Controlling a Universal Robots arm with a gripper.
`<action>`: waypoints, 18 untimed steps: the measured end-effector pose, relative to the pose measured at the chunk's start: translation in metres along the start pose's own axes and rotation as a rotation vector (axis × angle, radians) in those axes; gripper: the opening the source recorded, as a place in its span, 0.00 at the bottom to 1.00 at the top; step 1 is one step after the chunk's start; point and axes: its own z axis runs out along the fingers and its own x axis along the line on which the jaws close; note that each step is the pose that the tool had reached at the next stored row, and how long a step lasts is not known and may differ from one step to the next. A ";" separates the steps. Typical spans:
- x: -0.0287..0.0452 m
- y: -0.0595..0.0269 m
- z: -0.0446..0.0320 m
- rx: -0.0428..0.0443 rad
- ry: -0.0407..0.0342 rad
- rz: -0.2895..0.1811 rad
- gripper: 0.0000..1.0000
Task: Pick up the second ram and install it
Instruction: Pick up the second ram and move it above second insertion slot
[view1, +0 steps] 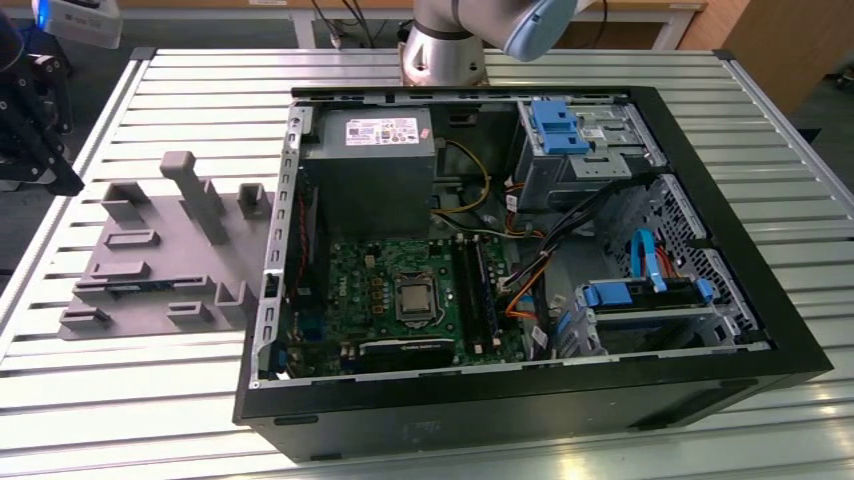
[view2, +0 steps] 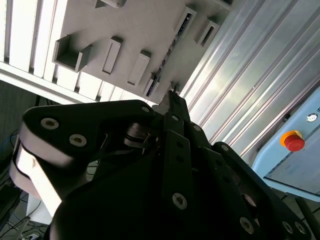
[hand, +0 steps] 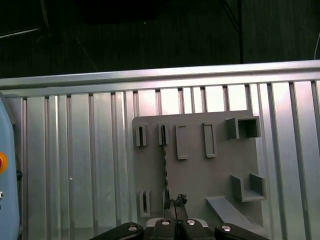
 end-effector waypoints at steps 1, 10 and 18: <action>0.0000 0.0000 0.0000 0.0000 0.0000 0.000 0.11; 0.0000 0.0000 0.0000 0.0000 0.0001 0.000 0.17; 0.0003 -0.0002 0.0028 0.0004 0.0034 -0.056 0.24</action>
